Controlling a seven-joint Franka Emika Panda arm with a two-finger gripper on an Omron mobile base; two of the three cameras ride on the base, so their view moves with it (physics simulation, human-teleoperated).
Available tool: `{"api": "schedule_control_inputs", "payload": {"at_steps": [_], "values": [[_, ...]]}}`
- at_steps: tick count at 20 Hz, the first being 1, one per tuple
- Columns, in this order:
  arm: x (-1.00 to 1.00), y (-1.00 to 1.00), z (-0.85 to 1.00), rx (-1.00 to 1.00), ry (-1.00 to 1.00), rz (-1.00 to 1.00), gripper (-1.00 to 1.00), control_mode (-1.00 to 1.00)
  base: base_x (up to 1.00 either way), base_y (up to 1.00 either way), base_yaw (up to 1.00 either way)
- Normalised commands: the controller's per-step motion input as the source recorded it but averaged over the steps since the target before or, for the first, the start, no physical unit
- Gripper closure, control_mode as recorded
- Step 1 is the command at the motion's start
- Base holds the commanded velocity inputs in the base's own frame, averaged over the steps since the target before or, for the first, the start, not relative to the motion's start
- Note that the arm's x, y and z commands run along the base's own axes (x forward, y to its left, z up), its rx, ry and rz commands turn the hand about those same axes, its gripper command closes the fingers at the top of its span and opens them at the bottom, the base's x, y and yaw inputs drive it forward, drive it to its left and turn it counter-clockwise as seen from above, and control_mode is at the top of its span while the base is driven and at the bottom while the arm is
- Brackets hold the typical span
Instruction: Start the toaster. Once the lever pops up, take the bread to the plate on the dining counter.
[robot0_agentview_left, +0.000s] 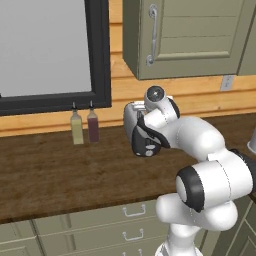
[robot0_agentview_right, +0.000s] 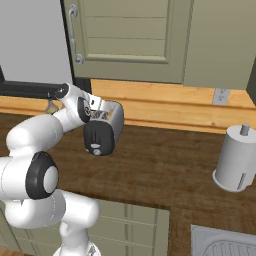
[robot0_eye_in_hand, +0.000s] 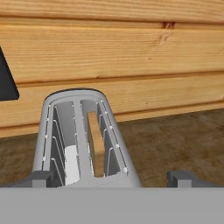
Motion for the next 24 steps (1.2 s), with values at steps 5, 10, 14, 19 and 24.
{"api": "schedule_control_inputs", "payload": {"at_steps": [5,10,14,19,24], "values": [[0.00,0.00,0.00,0.00,0.00,0.00,-1.00,-1.00,0.00,0.00,0.00],[0.00,0.00,0.00,0.00,0.00,0.00,-1.00,-1.00,0.00,0.00,0.00],[0.00,0.00,0.00,0.00,0.00,0.00,-1.00,-1.00,0.00,0.00,0.00],[0.00,0.00,0.00,0.00,0.00,0.00,-1.00,-1.00,0.00,0.00,0.00],[0.00,0.00,0.00,0.00,0.00,0.00,-1.00,-1.00,0.00,0.00,0.00]]}}
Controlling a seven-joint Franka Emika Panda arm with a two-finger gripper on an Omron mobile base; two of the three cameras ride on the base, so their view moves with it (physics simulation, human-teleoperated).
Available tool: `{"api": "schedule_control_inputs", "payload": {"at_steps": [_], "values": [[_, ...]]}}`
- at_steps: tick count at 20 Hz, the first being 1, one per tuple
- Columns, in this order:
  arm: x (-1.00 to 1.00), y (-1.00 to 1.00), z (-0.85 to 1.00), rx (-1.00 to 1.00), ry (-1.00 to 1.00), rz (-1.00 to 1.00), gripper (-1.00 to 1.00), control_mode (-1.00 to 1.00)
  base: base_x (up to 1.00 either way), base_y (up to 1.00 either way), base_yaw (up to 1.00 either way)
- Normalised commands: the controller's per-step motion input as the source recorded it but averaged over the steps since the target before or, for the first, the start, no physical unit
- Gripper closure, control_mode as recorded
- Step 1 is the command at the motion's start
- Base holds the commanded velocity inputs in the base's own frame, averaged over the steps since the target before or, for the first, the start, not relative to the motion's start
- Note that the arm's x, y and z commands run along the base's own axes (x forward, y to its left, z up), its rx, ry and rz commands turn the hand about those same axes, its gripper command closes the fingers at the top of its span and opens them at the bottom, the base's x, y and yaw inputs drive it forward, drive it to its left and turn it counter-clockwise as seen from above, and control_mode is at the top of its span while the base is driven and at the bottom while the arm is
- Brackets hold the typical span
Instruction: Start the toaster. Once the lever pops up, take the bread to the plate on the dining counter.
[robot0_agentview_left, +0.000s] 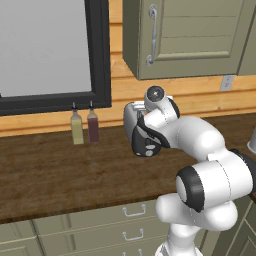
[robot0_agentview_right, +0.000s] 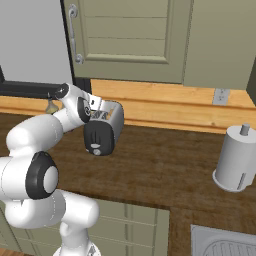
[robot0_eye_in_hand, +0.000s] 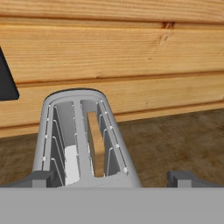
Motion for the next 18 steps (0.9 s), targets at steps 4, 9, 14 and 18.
{"api": "schedule_control_inputs", "payload": {"at_steps": [4,9,14,18], "values": [[0.00,0.00,0.00,0.00,0.00,0.00,-1.00,-1.00,0.00,0.00,0.00],[0.00,0.00,0.00,0.00,0.00,0.00,-1.00,-1.00,0.00,0.00,0.00],[0.00,0.00,0.00,0.00,0.00,0.00,-1.00,-1.00,0.00,0.00,0.00],[0.00,0.00,0.00,0.00,0.00,0.00,-1.00,-1.00,0.00,0.00,0.00]]}}
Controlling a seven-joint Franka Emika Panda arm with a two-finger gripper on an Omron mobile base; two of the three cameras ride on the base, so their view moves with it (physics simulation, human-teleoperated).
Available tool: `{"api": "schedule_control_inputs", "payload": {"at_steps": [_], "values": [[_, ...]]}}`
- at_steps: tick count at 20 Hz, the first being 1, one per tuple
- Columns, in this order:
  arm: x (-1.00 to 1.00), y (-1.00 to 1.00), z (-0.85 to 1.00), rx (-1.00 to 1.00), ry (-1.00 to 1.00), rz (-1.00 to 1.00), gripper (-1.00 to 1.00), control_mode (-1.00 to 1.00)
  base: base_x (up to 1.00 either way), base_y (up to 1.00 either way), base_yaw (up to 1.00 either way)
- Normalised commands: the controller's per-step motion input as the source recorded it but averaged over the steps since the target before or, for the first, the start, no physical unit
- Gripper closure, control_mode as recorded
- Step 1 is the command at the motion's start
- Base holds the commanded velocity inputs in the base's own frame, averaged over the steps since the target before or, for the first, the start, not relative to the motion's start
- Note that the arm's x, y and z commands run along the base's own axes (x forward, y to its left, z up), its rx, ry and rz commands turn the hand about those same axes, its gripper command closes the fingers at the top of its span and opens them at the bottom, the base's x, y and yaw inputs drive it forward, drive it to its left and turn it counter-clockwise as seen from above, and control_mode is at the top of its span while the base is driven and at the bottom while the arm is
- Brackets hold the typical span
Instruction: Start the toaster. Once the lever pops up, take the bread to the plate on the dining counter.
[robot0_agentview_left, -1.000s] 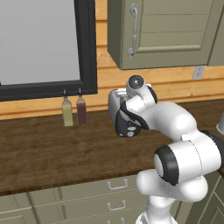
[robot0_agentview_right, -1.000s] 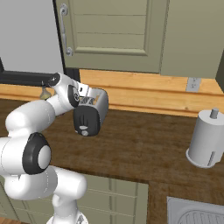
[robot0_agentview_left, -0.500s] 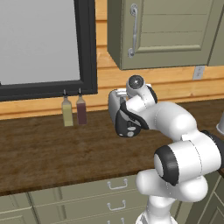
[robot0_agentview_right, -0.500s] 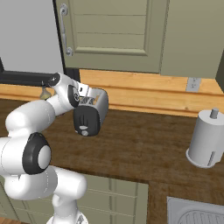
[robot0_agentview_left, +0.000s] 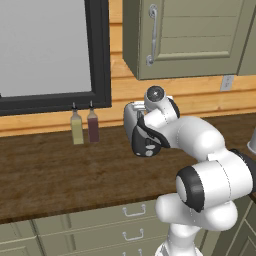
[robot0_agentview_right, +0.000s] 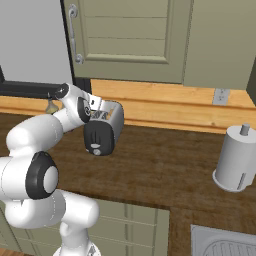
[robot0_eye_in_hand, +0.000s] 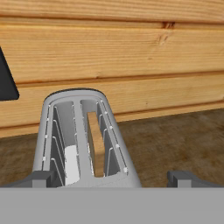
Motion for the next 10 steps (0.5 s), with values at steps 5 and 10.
{"api": "schedule_control_inputs", "payload": {"at_steps": [5,10], "values": [[0.00,0.00,0.00,0.00,0.00,0.00,-1.00,-1.00,0.00,0.00,0.00],[0.00,0.00,0.00,0.00,0.00,0.00,-1.00,-1.00,0.00,0.00,0.00]]}}
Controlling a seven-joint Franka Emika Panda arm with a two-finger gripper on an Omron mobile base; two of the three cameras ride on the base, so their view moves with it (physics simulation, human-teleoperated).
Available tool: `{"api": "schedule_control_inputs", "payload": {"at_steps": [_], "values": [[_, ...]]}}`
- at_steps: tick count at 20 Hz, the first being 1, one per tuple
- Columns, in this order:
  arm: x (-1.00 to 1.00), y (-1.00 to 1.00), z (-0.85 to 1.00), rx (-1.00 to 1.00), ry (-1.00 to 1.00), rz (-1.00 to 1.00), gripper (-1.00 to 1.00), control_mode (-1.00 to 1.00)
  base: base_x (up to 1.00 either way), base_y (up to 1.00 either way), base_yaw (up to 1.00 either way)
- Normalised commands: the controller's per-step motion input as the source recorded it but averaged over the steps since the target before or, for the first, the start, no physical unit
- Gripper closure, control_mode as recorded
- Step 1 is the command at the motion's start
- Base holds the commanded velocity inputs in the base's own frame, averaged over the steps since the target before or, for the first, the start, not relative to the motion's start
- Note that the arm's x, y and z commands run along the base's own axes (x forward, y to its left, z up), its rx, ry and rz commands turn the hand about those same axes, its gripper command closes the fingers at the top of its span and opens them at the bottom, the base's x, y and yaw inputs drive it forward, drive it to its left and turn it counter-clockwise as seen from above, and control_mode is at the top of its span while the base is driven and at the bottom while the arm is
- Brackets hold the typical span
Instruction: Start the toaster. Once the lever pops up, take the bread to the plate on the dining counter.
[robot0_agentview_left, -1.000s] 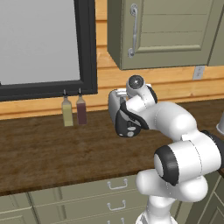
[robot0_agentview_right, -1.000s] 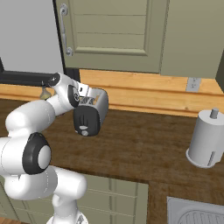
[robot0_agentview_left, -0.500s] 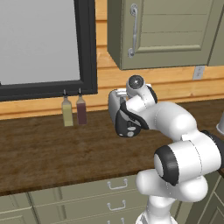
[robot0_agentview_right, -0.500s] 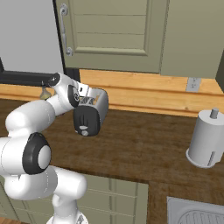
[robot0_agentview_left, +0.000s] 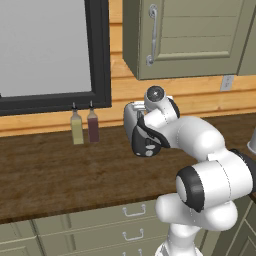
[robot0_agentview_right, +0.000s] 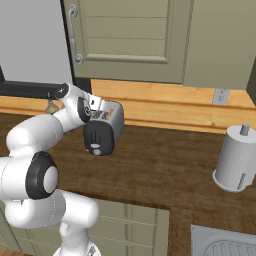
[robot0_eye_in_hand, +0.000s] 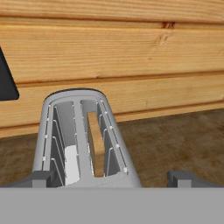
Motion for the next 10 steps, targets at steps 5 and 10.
{"api": "schedule_control_inputs", "payload": {"at_steps": [5,10], "values": [[0.00,0.00,0.00,0.00,0.00,0.00,-1.00,-1.00,0.00,0.00,0.00],[0.00,0.00,0.00,0.00,0.00,0.00,-1.00,-1.00,0.00,0.00,0.00]]}}
